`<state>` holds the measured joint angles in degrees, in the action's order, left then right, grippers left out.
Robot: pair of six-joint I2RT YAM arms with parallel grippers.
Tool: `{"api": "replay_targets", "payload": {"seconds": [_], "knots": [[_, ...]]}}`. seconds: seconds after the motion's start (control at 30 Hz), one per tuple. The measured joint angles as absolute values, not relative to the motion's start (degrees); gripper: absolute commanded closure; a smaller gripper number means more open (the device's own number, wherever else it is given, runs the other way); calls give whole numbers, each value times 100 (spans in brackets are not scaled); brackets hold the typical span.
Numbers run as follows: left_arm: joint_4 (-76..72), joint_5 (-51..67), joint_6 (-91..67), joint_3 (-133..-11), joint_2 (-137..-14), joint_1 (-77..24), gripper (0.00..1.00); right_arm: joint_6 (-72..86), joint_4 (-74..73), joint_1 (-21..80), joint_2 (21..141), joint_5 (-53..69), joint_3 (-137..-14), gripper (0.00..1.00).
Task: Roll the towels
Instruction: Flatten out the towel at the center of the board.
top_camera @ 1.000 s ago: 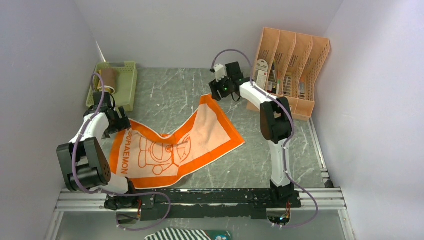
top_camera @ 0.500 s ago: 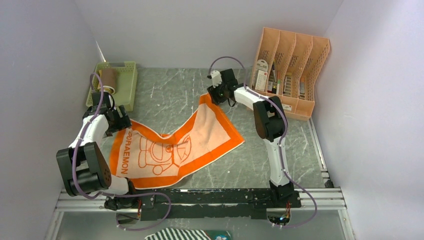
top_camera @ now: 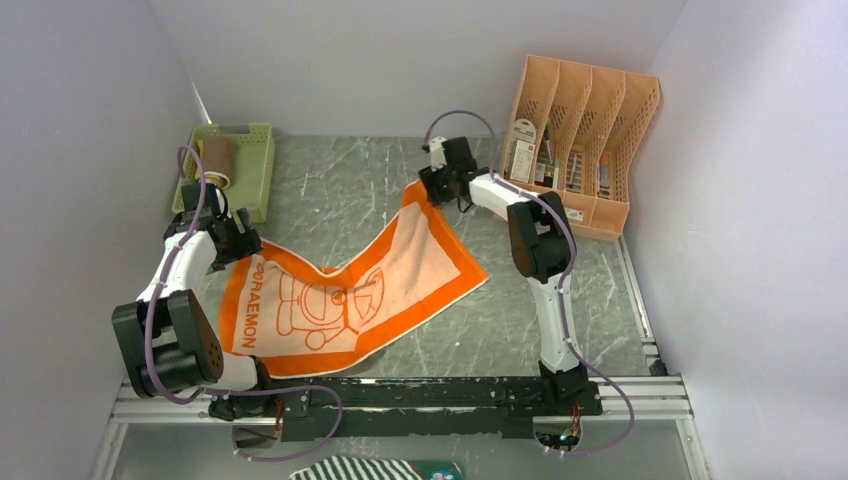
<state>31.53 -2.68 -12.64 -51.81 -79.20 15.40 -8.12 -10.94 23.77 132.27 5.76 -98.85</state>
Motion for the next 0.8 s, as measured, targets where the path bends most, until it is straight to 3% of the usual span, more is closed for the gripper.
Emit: {"api": "replay_targets", "payload": {"seconds": [0.23, 0.43, 0.63, 0.8], "knots": [[3153, -331, -1391, -5181, -7915, 1540, 5, -486, -1227, 1662, 13096, -611, -9767, 37], [3146, -368, -1466, -5181, -7935, 1540, 5, -587, -1234, 1653, 13065, -1409, -9736, 36], [3148, -499, -1500, -5190, -8248, 1551, 7, -727, -1302, 1656, 13006, -1382, -9730, 34], [3138, -523, -1455, -5367, -8680, 1772, 16, -829, -1402, 1542, 12809, -768, -9765, 34]]}}
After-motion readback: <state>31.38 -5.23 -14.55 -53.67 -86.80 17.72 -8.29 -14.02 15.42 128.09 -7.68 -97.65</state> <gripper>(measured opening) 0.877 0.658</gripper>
